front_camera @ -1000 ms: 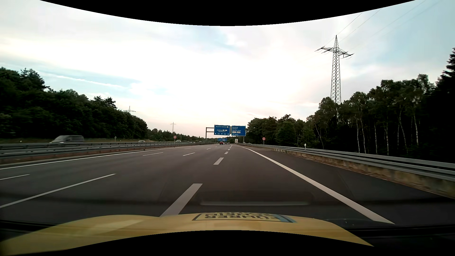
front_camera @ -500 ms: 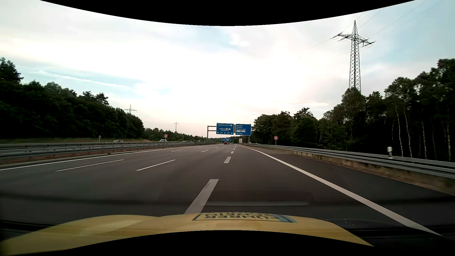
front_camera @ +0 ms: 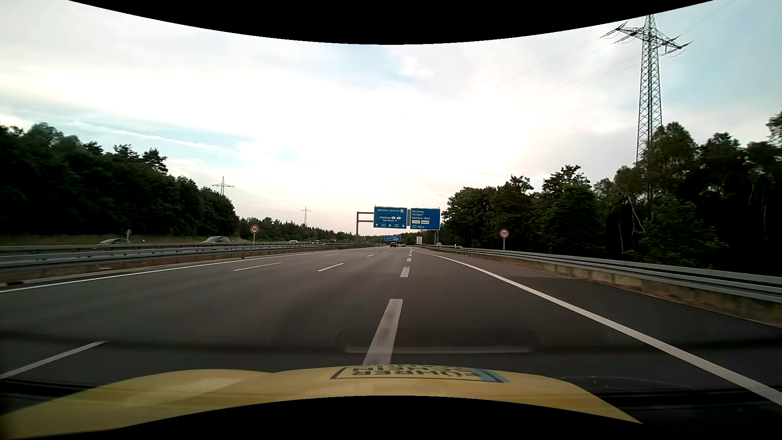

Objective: Follow the waypoints while adhering to traffic rules and regulations

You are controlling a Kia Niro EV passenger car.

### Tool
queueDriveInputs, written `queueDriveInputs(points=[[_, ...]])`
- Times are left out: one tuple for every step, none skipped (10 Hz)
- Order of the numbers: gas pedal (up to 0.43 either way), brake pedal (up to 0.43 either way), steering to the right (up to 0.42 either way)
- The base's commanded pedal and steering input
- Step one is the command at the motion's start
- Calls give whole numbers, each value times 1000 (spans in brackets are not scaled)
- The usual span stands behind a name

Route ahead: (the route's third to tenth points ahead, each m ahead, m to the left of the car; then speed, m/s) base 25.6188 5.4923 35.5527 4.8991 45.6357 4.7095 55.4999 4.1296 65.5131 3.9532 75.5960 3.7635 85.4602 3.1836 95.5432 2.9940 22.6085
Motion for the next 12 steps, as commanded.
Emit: queueDriveInputs(points=[[169, 0, -3], [169, 0, 0], [169, 0, 4], [169, 0, 7], [157, 0, 8], [157, 0, 8], [157, 0, 7], [157, 0, 5], [157, 0, 5], [157, 0, 5], [157, 0, 5], [157, 0, 4]])
